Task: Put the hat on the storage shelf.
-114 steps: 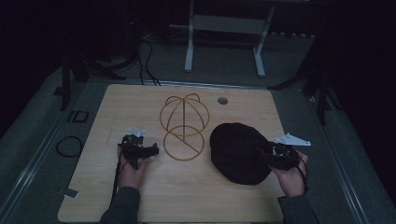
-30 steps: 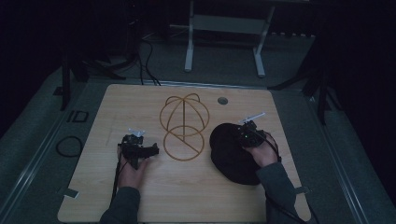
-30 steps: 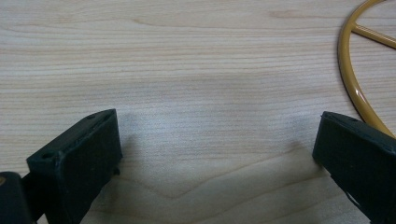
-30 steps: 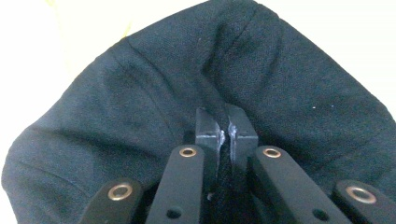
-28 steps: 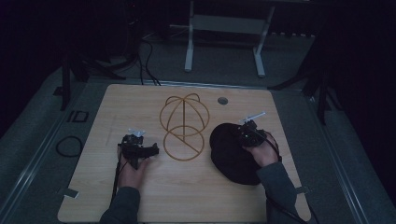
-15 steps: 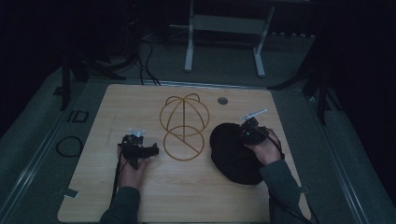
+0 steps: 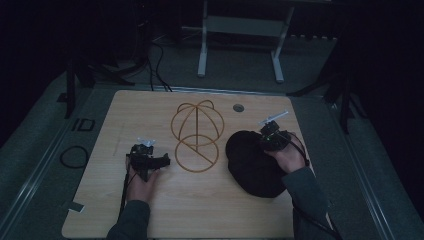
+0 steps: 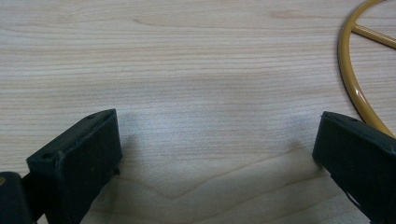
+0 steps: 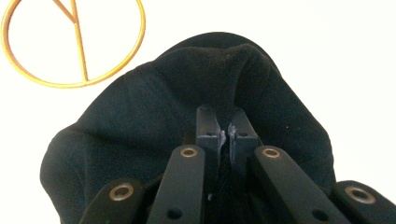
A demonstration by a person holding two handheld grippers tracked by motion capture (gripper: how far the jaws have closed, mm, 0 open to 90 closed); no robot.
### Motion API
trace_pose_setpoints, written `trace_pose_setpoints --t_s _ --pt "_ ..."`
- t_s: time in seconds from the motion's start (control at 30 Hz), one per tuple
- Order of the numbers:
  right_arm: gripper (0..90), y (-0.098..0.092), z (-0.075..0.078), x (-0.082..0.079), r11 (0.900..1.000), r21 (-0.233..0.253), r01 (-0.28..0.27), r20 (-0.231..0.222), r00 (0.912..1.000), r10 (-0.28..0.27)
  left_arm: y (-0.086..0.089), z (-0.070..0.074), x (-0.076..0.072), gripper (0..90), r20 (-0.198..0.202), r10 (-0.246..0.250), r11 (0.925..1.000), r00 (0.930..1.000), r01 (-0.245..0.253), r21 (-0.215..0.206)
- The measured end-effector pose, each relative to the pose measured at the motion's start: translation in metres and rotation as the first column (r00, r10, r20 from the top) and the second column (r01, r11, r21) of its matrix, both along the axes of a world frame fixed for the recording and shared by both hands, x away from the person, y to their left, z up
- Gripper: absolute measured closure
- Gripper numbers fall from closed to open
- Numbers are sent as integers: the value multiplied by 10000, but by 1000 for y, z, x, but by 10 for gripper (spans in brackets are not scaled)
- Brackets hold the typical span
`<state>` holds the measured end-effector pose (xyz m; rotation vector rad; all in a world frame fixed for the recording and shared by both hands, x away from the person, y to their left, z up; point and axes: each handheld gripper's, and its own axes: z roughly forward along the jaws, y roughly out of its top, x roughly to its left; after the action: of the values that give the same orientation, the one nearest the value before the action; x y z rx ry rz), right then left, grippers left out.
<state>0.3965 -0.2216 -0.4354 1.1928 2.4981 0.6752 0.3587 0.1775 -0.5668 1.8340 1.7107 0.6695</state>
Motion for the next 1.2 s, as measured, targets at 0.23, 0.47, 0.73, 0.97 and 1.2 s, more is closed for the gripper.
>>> trace_pose_setpoints --t_s 0.23,0.47,0.73,0.97,1.2 --pt "863 -1 13 -1 9999 -61 -151 127 9998 152 0 0 0 7 2 2 10000 10000 -2 -3" --pt "863 -1 22 -1 9993 -106 -371 205 9991 373 0 0 0 7 -9 -3 10000 10000 3 -5" --pt "863 -1 29 -1 9981 -203 -590 300 9978 596 0 0 0 7 -10 -1 10000 10000 1 -9" --pt "863 0 35 0 9965 -361 -755 259 9967 765 0 0 0 7 -13 -2 10000 10000 2 -4" --pt "863 -1 43 0 9947 -279 -985 178 9949 991 0 0 0 7 -13 -3 10000 10000 3 -3"
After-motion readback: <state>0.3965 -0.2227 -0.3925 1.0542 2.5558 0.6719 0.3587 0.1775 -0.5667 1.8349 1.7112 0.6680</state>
